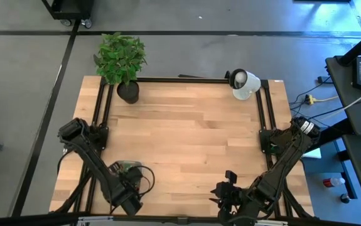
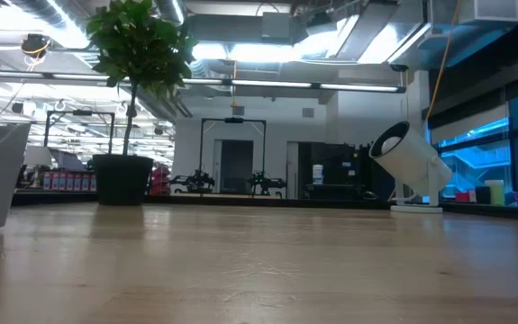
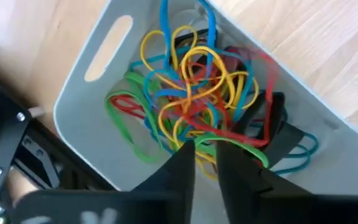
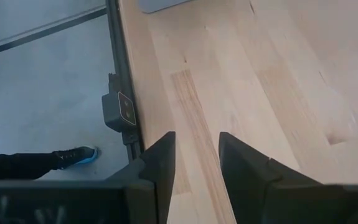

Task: Pick and place rubber bands into bin
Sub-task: Put the green rubber band into the bin, then return to Home Position

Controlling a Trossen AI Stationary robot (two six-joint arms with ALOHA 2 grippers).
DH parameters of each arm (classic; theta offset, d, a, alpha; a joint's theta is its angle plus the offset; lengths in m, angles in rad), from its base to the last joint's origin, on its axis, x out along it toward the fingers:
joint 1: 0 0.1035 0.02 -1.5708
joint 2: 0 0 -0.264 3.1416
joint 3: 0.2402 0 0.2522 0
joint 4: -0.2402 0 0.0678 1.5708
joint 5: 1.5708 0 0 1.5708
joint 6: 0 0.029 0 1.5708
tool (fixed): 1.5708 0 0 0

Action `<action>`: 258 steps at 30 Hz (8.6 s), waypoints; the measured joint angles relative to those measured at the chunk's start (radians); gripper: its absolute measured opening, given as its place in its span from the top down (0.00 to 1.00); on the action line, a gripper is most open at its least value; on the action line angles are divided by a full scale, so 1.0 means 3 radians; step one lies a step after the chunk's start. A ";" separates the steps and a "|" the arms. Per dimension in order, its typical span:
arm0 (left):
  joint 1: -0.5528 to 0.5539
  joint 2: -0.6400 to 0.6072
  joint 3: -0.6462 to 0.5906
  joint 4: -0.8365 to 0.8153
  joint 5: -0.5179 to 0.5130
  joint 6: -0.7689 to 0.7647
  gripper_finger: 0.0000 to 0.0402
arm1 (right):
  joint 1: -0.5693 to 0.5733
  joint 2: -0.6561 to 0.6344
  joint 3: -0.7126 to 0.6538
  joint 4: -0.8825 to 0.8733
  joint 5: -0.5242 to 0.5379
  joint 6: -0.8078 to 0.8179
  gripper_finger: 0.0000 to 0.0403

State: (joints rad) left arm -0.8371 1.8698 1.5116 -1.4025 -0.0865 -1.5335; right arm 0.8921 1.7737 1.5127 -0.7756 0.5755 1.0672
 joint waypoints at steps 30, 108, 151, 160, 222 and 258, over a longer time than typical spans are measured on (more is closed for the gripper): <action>0.0155 -0.0348 0.0388 0.2129 -0.1549 0.1813 0.66 | 0.0048 0.0117 -0.0003 -0.1692 -0.0819 0.2837 0.69; 0.0943 0.0098 0.0387 0.4065 -0.0844 0.3215 0.57 | -0.0041 0.0334 0.0858 -0.0153 0.0990 -0.0692 1.00; 0.0057 -0.1386 -0.0737 0.0802 -0.0543 0.0418 0.99 | -0.0078 0.0346 0.0044 0.0147 0.0545 0.0531 0.72; 0.0058 -0.1856 -0.1859 0.1653 -0.0312 -0.0090 0.98 | -0.0146 0.0346 0.0043 0.0174 0.0546 0.0519 0.72; 0.2677 -0.3938 -0.3877 0.4804 -0.0314 0.4881 1.00 | -0.1556 0.0159 -0.0266 -0.0015 -0.0354 -0.0349 0.98; 0.2804 -0.6233 -0.5013 0.4772 0.0086 0.5030 1.00 | -0.2417 0.0159 -0.0267 0.0596 -0.1044 -0.1131 0.99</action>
State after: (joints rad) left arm 0.0040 -0.0002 0.0078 0.0292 -0.0608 -0.0246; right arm 0.1669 1.8214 1.4327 -0.5968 0.2622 0.7280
